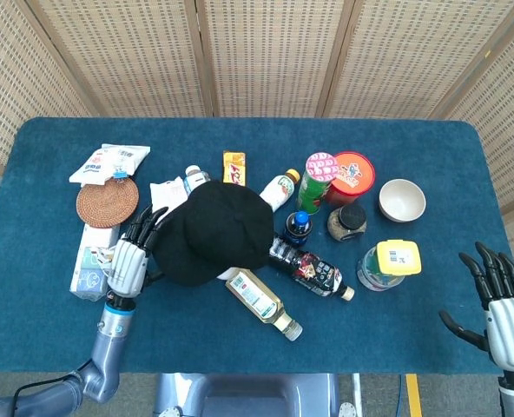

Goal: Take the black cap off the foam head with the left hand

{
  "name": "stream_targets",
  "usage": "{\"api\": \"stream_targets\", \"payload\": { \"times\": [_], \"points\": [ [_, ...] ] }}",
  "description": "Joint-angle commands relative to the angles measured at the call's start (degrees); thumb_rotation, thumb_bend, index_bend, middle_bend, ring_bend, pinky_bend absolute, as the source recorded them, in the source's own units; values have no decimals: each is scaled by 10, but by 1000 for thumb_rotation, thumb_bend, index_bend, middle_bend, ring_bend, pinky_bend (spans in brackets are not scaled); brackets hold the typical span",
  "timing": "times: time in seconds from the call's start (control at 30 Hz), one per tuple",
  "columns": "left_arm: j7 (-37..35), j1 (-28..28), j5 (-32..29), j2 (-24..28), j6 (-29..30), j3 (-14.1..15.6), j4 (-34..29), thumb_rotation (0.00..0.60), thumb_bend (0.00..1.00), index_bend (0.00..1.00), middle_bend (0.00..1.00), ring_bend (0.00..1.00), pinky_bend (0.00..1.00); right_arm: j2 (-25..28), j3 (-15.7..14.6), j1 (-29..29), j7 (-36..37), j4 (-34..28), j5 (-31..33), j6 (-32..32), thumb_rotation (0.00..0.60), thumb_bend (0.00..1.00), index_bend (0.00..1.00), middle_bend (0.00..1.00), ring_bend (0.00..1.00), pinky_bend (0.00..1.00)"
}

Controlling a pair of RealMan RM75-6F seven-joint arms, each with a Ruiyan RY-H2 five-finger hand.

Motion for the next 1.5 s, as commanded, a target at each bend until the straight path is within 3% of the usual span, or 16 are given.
{"api": "stream_targets", "payload": {
  "times": [0.03, 0.27, 0.47, 0.8, 1.0, 1.5],
  "points": [
    [-29, 1, -2, -12, 22, -4, 22, 600, 458, 432, 310, 142, 253, 1, -1, 0, 1, 0, -1, 0, 600, 217, 94, 0, 11, 0],
    [-63, -4, -3, -24, 56, -10, 59, 600, 507, 604, 463, 288, 425, 0, -3, 0, 1, -2, -4, 0, 600, 216, 94, 0, 11, 0],
    [-105, -11, 2, -33, 92, -13, 88, 600, 510, 680, 530, 348, 470, 0, -3, 0, 1, -3, -5, -1, 600, 216, 94, 0, 11, 0],
    [-133, -29, -1, -47, 135, -27, 121, 600, 513, 720, 561, 374, 494, 0, -4, 1, 2, -3, -4, -3, 600, 216, 94, 0, 11, 0],
    [-119, -49, -1, -37, 146, -39, 96, 600, 513, 724, 564, 376, 497, 0, -4, 1, 1, -3, -4, -4, 600, 217, 93, 0, 11, 0],
    [-28, -89, 9, 1, 144, -60, -42, 600, 550, 727, 566, 381, 501, 0, -3, 3, -1, -3, 6, -12, 600, 216, 94, 0, 11, 0]
  ]
}}
